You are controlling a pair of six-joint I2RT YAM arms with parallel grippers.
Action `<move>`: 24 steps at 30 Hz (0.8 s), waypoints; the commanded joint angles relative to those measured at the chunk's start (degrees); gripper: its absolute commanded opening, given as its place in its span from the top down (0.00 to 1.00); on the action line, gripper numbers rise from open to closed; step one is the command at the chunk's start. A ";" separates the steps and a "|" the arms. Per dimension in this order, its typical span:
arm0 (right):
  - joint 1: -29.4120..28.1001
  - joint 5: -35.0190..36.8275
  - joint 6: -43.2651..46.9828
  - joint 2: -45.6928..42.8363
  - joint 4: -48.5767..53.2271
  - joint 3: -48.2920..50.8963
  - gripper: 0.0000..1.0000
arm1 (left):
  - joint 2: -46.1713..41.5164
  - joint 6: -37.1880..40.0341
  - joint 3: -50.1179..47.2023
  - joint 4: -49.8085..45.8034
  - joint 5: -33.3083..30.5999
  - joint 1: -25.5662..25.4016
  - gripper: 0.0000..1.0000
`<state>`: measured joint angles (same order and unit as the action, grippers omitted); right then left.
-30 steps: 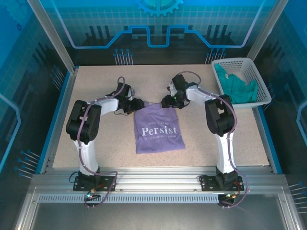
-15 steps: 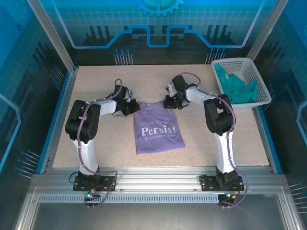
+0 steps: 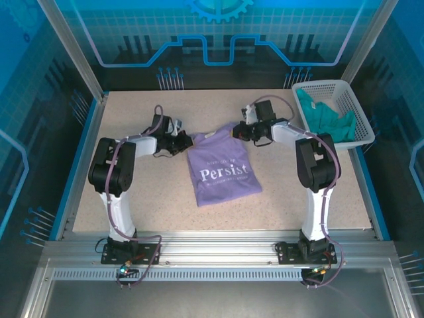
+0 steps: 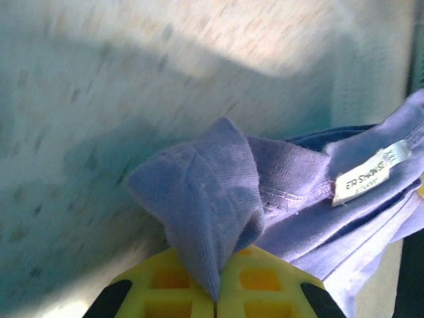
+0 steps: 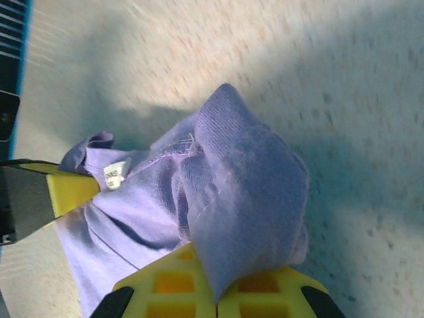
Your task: Fold the inside-out t-shirt
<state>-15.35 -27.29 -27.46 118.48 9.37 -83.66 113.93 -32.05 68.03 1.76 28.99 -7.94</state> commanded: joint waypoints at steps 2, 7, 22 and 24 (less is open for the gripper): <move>2.64 -1.10 -0.77 -3.42 -6.53 -12.05 1.00 | -3.60 0.38 14.13 0.56 1.94 1.95 1.00; 3.63 -2.09 2.68 -5.41 -5.08 -21.80 1.00 | -7.25 2.93 25.04 -2.58 1.42 2.14 1.00; -1.42 -2.13 3.26 -26.04 -15.08 24.40 1.00 | -28.14 -1.43 -21.52 18.83 1.96 -7.19 1.00; -2.60 -0.88 1.89 -30.42 -15.77 32.41 1.00 | -32.82 -1.11 -28.33 18.03 -0.47 -11.24 1.00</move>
<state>-16.16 -29.15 -23.83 95.09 -3.95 -57.87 88.90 -32.49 44.95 15.62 29.26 -15.00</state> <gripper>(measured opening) 0.061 0.059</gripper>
